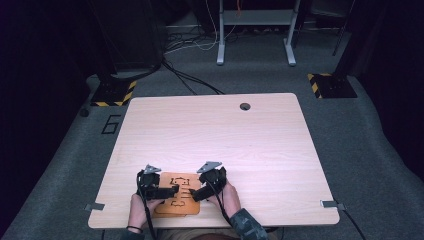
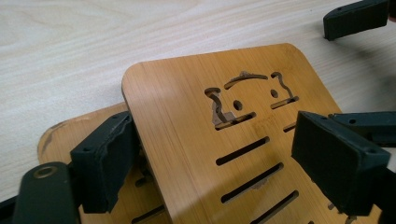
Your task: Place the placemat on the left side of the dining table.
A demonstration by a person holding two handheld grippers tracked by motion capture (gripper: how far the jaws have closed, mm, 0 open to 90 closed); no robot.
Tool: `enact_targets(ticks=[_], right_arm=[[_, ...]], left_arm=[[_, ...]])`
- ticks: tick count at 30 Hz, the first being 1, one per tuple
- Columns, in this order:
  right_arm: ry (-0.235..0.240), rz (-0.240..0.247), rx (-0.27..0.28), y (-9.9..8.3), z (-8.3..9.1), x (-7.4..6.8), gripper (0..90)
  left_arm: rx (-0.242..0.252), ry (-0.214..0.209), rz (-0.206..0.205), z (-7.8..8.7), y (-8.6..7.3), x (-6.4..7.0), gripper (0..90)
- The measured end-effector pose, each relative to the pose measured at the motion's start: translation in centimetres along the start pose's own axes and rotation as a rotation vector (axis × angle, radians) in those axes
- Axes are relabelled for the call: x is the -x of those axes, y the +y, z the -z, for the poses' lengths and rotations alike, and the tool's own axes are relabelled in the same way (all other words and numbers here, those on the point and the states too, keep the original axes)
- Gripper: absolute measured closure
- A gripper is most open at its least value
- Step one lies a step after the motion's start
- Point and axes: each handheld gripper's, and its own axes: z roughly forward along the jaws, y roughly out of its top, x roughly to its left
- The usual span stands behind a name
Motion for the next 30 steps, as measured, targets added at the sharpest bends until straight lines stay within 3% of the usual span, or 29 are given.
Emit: enact_targets(ticks=[7,13,14,16,30], right_arm=[[0.012,-0.031,0.011,-0.2,0.3,0.4,0.0],[0.014,-0.057,0.027,-0.5,0.7,1.2,0.0],[0.010,-0.063,0.025,-0.6,0.8,1.4,0.0],[0.006,-0.072,0.029,-0.7,1.0,1.7,0.0],[0.028,-0.115,0.046,-0.9,1.4,2.7,0.0]], left_arm=[[0.023,0.017,-0.034,1.0,1.1,0.8,23.6],[0.025,0.000,-0.073,1.6,2.1,1.5,30.6],[0.033,-0.009,-0.057,1.6,2.2,1.7,32.0],[0.029,-0.005,-0.086,1.8,2.5,2.0,32.4],[0.049,-0.037,-0.137,2.5,4.9,4.0,36.7]])
